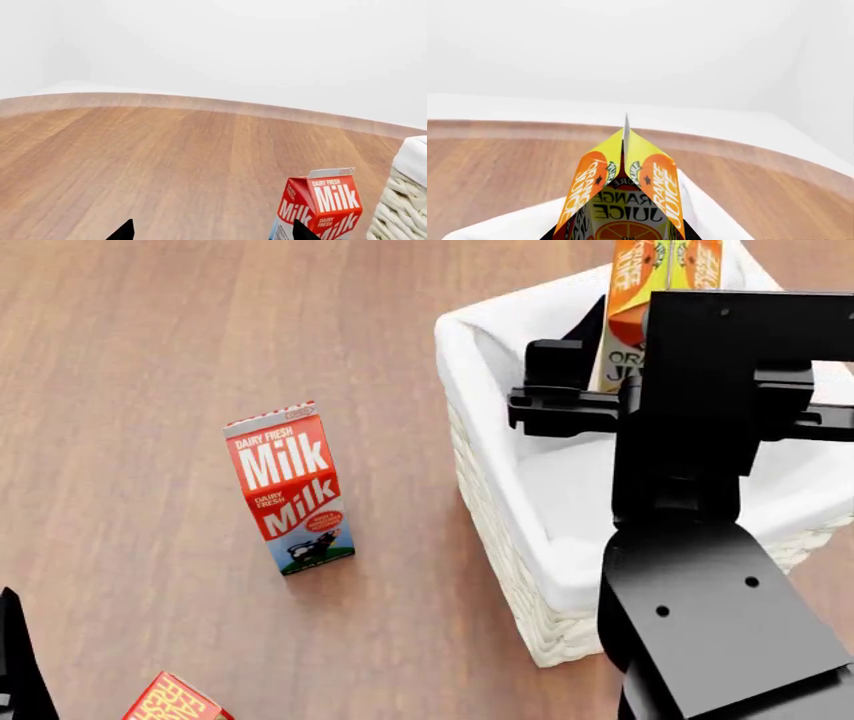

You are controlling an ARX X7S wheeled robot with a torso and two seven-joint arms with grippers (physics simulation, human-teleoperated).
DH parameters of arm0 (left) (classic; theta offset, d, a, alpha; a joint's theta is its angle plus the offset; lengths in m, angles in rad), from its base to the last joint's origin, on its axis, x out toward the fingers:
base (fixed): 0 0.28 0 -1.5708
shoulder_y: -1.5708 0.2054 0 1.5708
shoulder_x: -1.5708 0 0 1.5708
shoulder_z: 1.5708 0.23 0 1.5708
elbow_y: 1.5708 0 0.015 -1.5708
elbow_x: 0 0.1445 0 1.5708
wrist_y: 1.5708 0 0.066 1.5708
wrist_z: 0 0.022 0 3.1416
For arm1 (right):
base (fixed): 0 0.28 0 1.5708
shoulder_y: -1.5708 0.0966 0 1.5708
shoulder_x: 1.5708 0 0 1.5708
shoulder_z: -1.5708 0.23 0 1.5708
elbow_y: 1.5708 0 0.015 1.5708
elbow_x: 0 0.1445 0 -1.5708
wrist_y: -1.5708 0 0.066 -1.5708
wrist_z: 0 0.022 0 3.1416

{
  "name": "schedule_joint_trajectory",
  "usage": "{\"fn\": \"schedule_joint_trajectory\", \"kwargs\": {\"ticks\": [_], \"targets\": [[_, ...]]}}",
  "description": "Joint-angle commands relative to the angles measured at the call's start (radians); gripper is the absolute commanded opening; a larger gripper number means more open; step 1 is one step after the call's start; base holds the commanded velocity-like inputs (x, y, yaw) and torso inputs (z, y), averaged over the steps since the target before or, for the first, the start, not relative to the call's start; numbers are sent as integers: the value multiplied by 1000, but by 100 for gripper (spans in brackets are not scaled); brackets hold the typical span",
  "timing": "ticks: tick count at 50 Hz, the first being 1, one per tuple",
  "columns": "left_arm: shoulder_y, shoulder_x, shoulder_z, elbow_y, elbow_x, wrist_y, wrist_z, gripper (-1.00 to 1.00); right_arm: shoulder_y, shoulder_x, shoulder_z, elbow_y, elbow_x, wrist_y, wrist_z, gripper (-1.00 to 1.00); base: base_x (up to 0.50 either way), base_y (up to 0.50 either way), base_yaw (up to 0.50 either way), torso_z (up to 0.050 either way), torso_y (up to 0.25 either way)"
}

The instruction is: Pick up the orange juice, and put it in the basket.

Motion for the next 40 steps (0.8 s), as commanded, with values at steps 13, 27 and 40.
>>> {"fn": "schedule_joint_trajectory", "kwargs": {"ticks": [13, 27, 40], "targets": [[-9, 25, -26, -44, 26, 51, -1, 100, 22, -19, 36, 39, -15, 8, -46, -100, 0, 0, 0, 0, 2], [-11, 20, -21, -39, 24, 48, -8, 100, 21, -17, 45, 60, -6, 5, -48, -100, 0, 0, 0, 1, 1], [-12, 16, -17, -35, 21, 46, -14, 100, 34, -17, 47, 72, 5, 25, -45, -100, 0, 0, 0, 0, 1]]}}
